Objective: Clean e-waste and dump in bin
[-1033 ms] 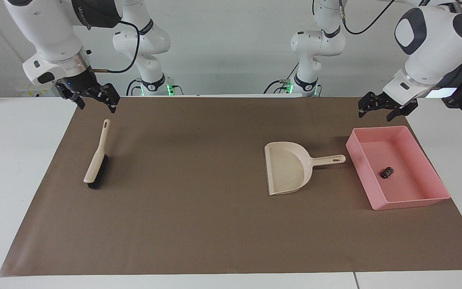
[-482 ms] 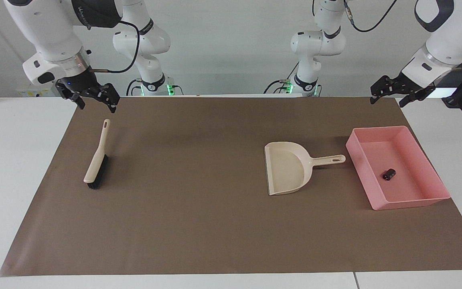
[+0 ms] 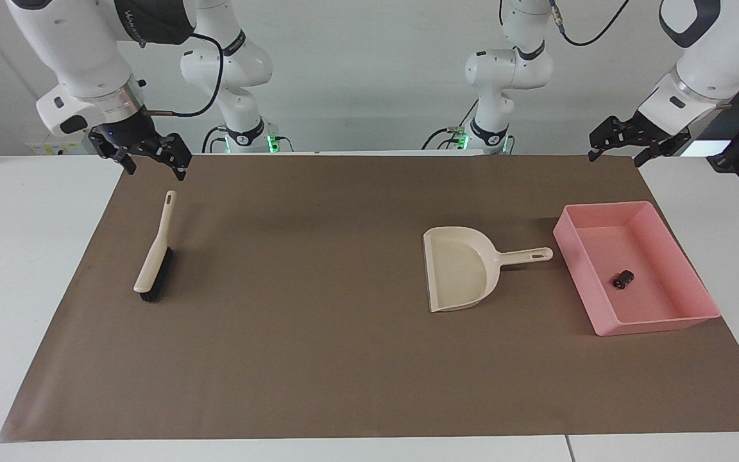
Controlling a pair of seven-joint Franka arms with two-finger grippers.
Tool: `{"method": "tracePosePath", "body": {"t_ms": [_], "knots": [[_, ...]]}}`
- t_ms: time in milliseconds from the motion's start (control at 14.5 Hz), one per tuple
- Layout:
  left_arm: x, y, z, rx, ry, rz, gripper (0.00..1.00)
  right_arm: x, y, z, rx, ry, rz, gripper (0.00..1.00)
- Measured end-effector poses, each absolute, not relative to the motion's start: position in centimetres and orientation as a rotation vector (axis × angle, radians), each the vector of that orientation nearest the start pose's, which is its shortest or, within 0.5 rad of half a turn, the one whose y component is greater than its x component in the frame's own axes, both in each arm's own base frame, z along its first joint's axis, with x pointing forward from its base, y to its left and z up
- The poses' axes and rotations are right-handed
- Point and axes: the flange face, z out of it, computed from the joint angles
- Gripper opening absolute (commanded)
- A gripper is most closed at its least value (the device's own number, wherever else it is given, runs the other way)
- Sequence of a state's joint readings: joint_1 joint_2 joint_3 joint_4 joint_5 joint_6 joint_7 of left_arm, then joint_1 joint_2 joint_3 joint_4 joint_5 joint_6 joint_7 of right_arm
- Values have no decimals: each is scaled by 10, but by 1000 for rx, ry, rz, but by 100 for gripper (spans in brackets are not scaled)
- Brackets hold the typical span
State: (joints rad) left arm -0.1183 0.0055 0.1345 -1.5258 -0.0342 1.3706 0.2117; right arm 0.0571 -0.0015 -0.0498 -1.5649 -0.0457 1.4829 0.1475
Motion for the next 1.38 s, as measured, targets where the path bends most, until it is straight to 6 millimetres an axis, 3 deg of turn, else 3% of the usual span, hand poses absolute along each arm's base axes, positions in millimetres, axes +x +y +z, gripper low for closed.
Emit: {"method": "tracePosePath", "body": {"t_ms": [413, 826, 1377], "knots": [[523, 5, 632, -3174, 322, 148, 99, 545, -1, 621, -3183, 227, 123, 100], [516, 18, 639, -3151, 262, 87, 99, 545, -1, 621, -3183, 227, 122, 100], [520, 5, 642, -3146, 169, 58, 99, 545, -1, 621, -3183, 227, 122, 100]]}}
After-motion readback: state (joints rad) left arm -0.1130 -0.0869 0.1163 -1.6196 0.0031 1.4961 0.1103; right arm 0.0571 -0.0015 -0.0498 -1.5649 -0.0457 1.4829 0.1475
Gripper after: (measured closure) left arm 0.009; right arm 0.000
